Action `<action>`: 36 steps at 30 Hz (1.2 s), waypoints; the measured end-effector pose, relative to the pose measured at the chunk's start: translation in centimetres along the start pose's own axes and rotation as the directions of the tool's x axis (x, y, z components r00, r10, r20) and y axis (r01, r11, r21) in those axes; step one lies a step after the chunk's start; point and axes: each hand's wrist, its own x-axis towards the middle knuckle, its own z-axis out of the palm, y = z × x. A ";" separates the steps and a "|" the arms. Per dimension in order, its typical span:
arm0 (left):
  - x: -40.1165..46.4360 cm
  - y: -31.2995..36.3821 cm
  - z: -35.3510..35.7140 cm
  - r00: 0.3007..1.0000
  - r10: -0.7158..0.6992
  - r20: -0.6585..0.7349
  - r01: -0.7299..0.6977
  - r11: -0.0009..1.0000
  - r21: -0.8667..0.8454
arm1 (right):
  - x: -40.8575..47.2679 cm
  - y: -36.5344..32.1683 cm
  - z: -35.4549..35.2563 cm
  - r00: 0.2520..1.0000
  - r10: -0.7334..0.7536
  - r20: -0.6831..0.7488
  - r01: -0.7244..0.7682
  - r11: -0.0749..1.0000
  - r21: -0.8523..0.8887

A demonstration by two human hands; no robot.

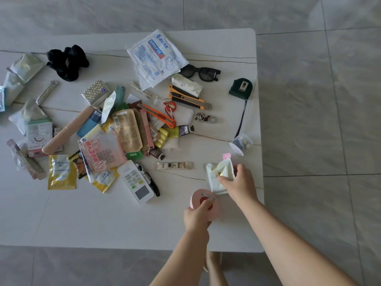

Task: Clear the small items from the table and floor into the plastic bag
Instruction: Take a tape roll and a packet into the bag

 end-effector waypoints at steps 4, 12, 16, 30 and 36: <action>0.4 0.5 -0.8 0.999 -0.043 0.026 0.045 0.996 -0.083 | -0.6 0.0 -0.9 0.998 0.048 0.041 -0.051 0.996 0.078; -2.0 2.6 -7.2 0.994 -0.061 0.094 0.082 0.966 -0.245 | -4.8 -2.0 -3.2 0.976 0.025 0.218 -0.077 0.970 0.231; -6.9 4.7 -10.8 0.984 0.021 0.176 0.061 0.892 -0.448 | -8.7 -5.8 -4.6 0.951 -0.045 0.306 -0.064 0.940 0.336; -24.8 9.4 -28.2 0.928 0.351 0.127 -0.134 0.631 -0.764 | -27.4 -25.8 -8.7 0.720 -0.420 0.552 0.258 0.901 0.349; -28.7 8.5 -37.6 0.884 0.467 0.008 -0.210 0.413 -0.886 | -37.1 -32.5 -5.8 0.518 -0.512 0.686 0.385 0.855 0.347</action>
